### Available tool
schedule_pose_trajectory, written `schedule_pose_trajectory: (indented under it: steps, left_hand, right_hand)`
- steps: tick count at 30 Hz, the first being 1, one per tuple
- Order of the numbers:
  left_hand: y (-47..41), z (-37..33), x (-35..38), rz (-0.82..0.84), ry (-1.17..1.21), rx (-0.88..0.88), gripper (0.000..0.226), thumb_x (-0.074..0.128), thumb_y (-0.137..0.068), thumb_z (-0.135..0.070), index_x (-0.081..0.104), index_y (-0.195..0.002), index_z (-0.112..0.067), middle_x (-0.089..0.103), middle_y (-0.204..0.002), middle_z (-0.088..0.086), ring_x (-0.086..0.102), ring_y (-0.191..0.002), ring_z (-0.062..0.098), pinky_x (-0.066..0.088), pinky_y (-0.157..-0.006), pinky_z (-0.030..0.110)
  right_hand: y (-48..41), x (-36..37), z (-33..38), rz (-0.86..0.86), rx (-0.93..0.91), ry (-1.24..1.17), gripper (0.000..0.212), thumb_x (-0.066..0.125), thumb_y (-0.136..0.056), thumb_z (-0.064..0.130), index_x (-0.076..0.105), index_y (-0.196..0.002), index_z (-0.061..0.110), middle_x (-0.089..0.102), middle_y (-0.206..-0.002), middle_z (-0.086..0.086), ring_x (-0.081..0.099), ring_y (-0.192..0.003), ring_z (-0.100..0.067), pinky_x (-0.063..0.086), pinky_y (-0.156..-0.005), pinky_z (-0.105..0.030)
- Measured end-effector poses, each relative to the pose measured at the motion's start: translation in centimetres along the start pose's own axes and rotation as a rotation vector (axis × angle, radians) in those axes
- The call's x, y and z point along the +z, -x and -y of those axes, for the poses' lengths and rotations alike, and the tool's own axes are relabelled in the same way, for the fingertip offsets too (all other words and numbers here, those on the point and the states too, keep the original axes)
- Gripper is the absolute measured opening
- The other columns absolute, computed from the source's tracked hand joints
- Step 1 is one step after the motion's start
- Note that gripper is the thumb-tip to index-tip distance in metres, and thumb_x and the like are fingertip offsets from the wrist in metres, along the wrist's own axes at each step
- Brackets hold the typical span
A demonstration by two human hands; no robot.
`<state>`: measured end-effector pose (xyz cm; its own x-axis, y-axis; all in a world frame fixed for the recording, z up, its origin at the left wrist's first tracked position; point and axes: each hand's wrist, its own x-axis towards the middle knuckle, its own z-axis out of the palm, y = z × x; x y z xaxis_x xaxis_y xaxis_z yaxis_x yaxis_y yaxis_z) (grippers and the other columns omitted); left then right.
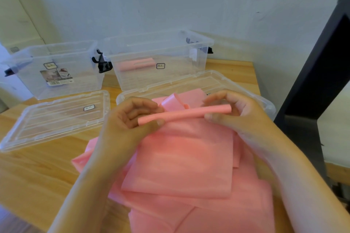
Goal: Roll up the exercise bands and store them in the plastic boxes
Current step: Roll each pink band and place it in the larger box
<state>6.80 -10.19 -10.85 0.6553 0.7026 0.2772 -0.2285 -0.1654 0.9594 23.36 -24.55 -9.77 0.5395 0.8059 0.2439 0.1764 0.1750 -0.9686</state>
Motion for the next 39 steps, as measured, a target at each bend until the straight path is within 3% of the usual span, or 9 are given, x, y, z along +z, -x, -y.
schedule_pose_trajectory:
  steps: [4, 9, 15, 20, 24, 28, 32, 37, 39]
  left_hand:
    - [0.07, 0.08, -0.17, -0.029, 0.003, 0.021, 0.028, 0.072, -0.061, -0.003, 0.064, -0.087, -0.011, 0.075, -0.085, 0.0, 0.07, -0.082, 0.008, 0.053, -0.073, 0.017]
    - [0.06, 0.33, -0.12, 0.035, 0.018, -0.088, 0.022, 0.083, -0.068, -0.014, 0.072, -0.082, -0.025, 0.069, -0.073, -0.003, 0.061, -0.064, 0.008, 0.046, -0.055, 0.014]
    - [0.2, 0.2, -0.02, 0.124, -0.021, -0.076, 0.029, 0.077, -0.061, -0.039, 0.072, -0.086, -0.026, 0.064, -0.078, -0.003, 0.054, -0.074, 0.014, 0.041, -0.064, 0.027]
    - [0.13, 0.35, 0.11, 0.119, -0.076, -0.059, 0.013, 0.073, -0.071, -0.028, 0.071, -0.083, -0.029, 0.064, -0.075, -0.004, 0.049, -0.071, 0.015, 0.038, -0.062, 0.025]
    - [0.12, 0.06, 0.04, 0.049, -0.073, 0.003, 0.025, 0.085, -0.064, -0.012, 0.071, -0.078, -0.029, 0.066, -0.074, -0.009, 0.057, -0.069, 0.005, 0.046, -0.063, 0.013]
    - [0.17, -0.08, 0.01, 0.021, 0.019, -0.024, 0.029, 0.08, -0.064, -0.011, 0.069, -0.083, -0.029, 0.066, -0.071, -0.003, 0.061, -0.064, 0.009, 0.05, -0.058, 0.017]
    - [0.37, -0.06, 0.35, 0.066, 0.021, -0.098, 0.025, 0.076, -0.072, -0.022, 0.065, -0.095, -0.02, 0.064, -0.074, -0.007, 0.058, -0.067, 0.007, 0.046, -0.056, 0.013]
    - [0.35, -0.14, 0.25, 0.07, -0.022, -0.087, 0.013, 0.071, -0.072, -0.027, 0.067, -0.084, -0.023, 0.062, -0.072, -0.005, 0.054, -0.06, 0.007, 0.042, -0.049, 0.014]
    - [0.39, -0.36, 0.07, 0.079, 0.005, -0.082, 0.017, 0.081, -0.072, -0.02, 0.068, -0.08, -0.027, 0.061, -0.069, -0.001, 0.054, -0.057, 0.009, 0.043, -0.048, 0.016]
  right_hand:
    - [0.1, 0.22, 0.02, -0.005, 0.043, 0.049, 0.013, 0.073, -0.075, 0.009, 0.071, -0.085, 0.016, 0.07, -0.075, 0.01, 0.062, -0.07, -0.001, 0.048, -0.064, -0.009]
    - [-0.03, 0.27, 0.07, -0.019, -0.017, 0.019, 0.022, 0.073, -0.072, -0.004, 0.072, -0.075, 0.019, 0.071, -0.079, 0.001, 0.063, -0.074, -0.007, 0.049, -0.068, -0.014]
    - [-0.22, 0.22, -0.12, -0.047, -0.082, 0.056, 0.03, 0.073, -0.071, -0.007, 0.074, -0.069, 0.023, 0.073, -0.087, -0.002, 0.066, -0.083, -0.01, 0.051, -0.078, -0.021]
    - [-0.18, 0.36, -0.33, -0.058, -0.098, 0.105, 0.028, 0.073, -0.073, -0.007, 0.072, -0.073, 0.021, 0.072, -0.087, -0.004, 0.065, -0.082, -0.011, 0.051, -0.077, -0.023]
    - [-0.14, 0.44, -0.12, 0.018, -0.031, 0.076, 0.029, 0.075, -0.072, -0.003, 0.068, -0.091, 0.018, 0.07, -0.077, 0.009, 0.062, -0.076, -0.002, 0.049, -0.072, -0.013]
    - [-0.04, 0.53, -0.09, 0.0, 0.005, 0.07, 0.014, 0.074, -0.073, 0.012, 0.071, -0.084, 0.02, 0.067, -0.071, 0.013, 0.06, -0.068, 0.002, 0.045, -0.064, -0.008]
    - [-0.18, 0.35, -0.15, -0.035, -0.034, 0.015, 0.017, 0.073, -0.074, -0.003, 0.068, -0.08, 0.013, 0.065, -0.065, 0.011, 0.058, -0.065, 0.001, 0.043, -0.061, -0.008]
    - [-0.19, 0.23, -0.32, -0.031, -0.063, 0.027, 0.023, 0.073, -0.071, -0.007, 0.068, -0.079, 0.014, 0.065, -0.072, 0.01, 0.057, -0.071, -0.004, 0.045, -0.068, -0.014]
    - [-0.19, 0.25, -0.19, -0.021, -0.043, -0.007, 0.02, 0.074, -0.071, 0.0, 0.068, -0.084, 0.014, 0.067, -0.076, 0.011, 0.059, -0.072, -0.001, 0.046, -0.066, -0.01]
